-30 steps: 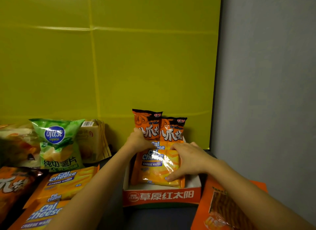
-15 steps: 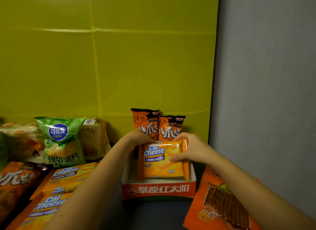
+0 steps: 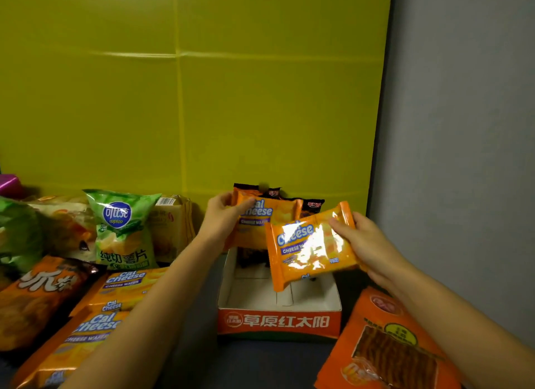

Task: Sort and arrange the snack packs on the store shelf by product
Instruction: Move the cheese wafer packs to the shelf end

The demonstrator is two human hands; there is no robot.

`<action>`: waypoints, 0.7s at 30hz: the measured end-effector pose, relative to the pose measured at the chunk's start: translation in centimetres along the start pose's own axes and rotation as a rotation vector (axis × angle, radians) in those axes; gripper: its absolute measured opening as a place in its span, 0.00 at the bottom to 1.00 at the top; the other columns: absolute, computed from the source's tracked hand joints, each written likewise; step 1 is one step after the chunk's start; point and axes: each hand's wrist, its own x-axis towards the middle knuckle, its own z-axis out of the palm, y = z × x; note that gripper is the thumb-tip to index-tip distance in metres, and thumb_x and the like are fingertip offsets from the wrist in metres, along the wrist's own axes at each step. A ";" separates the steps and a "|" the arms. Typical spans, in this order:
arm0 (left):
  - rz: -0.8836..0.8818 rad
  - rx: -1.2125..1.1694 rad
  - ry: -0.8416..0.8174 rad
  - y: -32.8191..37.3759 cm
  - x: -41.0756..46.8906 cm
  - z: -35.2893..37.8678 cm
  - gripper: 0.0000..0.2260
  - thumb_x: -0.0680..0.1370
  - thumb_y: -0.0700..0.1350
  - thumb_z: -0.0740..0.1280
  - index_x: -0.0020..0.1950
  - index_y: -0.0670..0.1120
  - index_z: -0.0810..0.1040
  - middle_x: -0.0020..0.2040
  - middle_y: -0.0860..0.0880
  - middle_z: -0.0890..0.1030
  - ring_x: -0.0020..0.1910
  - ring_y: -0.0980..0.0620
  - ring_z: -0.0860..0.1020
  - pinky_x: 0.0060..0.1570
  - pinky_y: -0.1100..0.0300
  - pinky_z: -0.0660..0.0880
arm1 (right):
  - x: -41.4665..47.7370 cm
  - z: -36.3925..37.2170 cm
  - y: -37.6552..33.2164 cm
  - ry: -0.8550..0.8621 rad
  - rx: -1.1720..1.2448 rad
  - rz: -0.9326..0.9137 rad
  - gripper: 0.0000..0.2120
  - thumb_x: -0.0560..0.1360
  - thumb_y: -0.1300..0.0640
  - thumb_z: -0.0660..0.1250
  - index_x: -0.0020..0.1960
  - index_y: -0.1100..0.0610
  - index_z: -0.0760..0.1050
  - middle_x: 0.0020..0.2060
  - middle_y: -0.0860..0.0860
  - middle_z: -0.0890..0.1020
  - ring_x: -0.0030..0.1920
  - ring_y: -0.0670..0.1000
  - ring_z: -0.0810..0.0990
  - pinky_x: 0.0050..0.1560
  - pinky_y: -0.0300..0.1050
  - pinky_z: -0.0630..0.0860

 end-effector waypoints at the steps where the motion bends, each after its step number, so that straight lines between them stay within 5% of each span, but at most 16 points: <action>1: 0.049 -0.028 0.048 0.5 -0.2 -1.0 0.02 0.74 0.42 0.68 0.45 0.45 0.77 0.42 0.45 0.81 0.39 0.48 0.79 0.41 0.51 0.78 | 0.1 0.0 -0.4 -0.006 0.035 0.003 0.06 0.77 0.56 0.62 0.52 0.56 0.72 0.40 0.51 0.81 0.29 0.44 0.82 0.29 0.38 0.79; 5: 0.180 -0.046 0.260 2.5 -1.6 -6.4 0.03 0.76 0.45 0.66 0.43 0.49 0.76 0.39 0.49 0.80 0.34 0.53 0.79 0.30 0.58 0.78 | 0.6 1.7 -1.6 -0.045 0.187 0.016 0.12 0.77 0.55 0.61 0.59 0.56 0.71 0.43 0.53 0.82 0.28 0.43 0.83 0.28 0.40 0.80; 13: 0.203 0.033 0.564 5.7 -7.5 -17.8 0.06 0.76 0.46 0.67 0.40 0.48 0.74 0.40 0.46 0.79 0.40 0.45 0.78 0.38 0.51 0.78 | -0.2 11.9 -2.8 -0.236 0.225 0.037 0.10 0.78 0.55 0.61 0.57 0.57 0.72 0.46 0.56 0.82 0.32 0.47 0.84 0.32 0.44 0.81; 17: 0.187 0.066 0.689 7.4 -11.3 -24.0 0.06 0.76 0.47 0.67 0.39 0.48 0.75 0.41 0.46 0.80 0.43 0.43 0.79 0.41 0.47 0.78 | -0.6 17.7 -3.7 -0.328 0.255 0.012 0.13 0.77 0.57 0.61 0.60 0.60 0.70 0.42 0.54 0.81 0.27 0.42 0.82 0.29 0.40 0.79; 21: 0.150 0.108 0.804 8.6 -15.7 -30.7 0.05 0.75 0.47 0.68 0.41 0.48 0.76 0.39 0.47 0.84 0.34 0.51 0.82 0.33 0.53 0.81 | -1.9 24.4 -4.1 -0.407 0.289 0.024 0.06 0.77 0.59 0.62 0.54 0.58 0.72 0.33 0.51 0.83 0.25 0.42 0.81 0.26 0.38 0.78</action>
